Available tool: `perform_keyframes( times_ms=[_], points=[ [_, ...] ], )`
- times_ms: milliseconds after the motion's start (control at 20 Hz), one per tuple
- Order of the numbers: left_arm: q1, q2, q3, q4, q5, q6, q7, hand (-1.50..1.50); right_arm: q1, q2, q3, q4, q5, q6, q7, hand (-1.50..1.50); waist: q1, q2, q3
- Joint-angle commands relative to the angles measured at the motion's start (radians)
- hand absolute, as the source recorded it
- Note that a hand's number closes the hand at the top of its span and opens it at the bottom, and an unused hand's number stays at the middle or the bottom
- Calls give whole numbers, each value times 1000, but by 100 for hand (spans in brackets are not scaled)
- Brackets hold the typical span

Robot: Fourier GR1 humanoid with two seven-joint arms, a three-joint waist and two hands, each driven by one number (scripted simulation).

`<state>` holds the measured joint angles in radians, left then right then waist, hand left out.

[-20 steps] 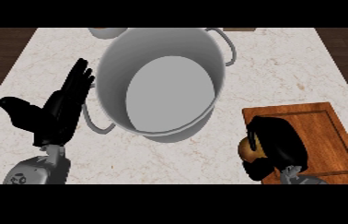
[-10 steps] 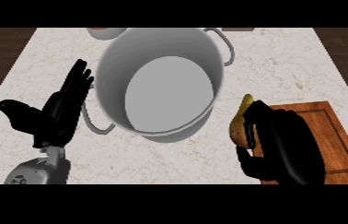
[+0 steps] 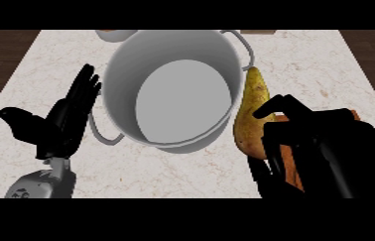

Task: Pick the pear from the cutting board and place it in the pot

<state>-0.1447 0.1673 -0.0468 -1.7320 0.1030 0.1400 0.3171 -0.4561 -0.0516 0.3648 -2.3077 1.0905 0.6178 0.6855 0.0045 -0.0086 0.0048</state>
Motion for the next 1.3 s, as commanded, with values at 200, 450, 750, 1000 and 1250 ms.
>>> perform_keyframes(
  times_ms=[200, 450, 750, 1000, 1250],
  points=[
    [-18, -25, 1, 106, 5, -21, -13, 0, -376, 51, 13, 148, -170, -13, 281, 150, 2, 7, -7],
    [12, -53, -48, 41, -31, 2, 13, 0, -477, 51, 31, 391, -207, -175, 337, 150, 14, 8, -6],
    [-1, -23, 9, 37, 17, -40, 16, 0, -567, 51, -75, 632, -207, -239, 217, 150, 11, 11, -6],
    [0, -66, -31, 59, -16, -21, 12, 0, -572, 52, 6, 810, -219, -369, 160, 150, 11, 12, -6],
    [-7, -20, 18, 40, 10, -52, 25, 0, -537, 52, 1, 945, -327, -459, 155, 150, 21, 14, -6]
  ],
)
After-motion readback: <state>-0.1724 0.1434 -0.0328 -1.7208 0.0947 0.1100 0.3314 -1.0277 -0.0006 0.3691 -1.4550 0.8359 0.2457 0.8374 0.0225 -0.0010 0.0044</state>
